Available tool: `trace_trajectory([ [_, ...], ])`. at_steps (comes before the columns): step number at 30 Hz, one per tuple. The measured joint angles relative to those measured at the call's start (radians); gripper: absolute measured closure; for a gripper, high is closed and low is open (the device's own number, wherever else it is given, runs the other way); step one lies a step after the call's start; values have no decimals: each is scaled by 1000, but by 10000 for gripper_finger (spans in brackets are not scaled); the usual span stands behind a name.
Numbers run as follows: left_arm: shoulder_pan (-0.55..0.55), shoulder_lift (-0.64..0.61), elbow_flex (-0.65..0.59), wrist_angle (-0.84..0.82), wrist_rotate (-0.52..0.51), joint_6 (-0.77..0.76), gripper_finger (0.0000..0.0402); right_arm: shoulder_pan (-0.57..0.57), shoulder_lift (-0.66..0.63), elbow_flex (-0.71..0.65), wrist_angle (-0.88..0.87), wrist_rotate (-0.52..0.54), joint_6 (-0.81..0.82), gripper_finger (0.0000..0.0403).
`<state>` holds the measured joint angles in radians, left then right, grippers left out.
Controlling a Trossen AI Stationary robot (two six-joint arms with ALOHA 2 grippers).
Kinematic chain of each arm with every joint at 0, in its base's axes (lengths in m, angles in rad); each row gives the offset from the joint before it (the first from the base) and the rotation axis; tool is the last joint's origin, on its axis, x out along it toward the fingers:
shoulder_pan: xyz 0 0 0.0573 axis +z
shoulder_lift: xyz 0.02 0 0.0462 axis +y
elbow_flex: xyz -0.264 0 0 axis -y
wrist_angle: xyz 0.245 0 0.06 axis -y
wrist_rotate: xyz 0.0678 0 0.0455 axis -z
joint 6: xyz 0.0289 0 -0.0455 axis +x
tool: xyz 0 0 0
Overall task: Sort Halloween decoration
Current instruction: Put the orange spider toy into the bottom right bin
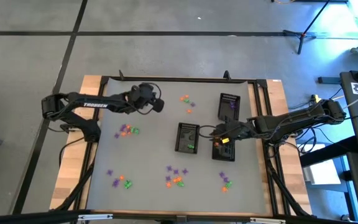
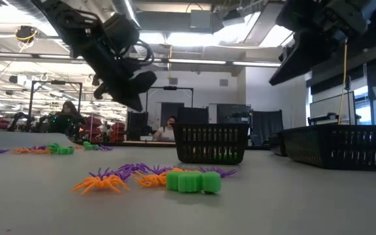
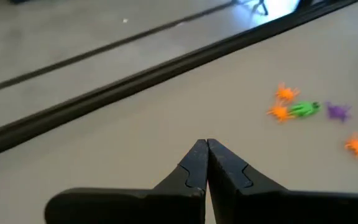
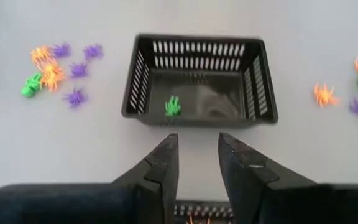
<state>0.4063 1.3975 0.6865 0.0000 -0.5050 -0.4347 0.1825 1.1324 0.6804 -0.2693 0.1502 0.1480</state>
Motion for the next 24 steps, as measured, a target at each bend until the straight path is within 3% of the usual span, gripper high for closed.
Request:
trace_trajectory([
  [5, 30, -22, 0, -61, 80, -1, 401, 0, 0, 0, 37, 0, -26, 292],
  [24, -25, -26, 0, -52, 81, -1, 401, 0, 0, 0, 157, 43, -104, 292],
])
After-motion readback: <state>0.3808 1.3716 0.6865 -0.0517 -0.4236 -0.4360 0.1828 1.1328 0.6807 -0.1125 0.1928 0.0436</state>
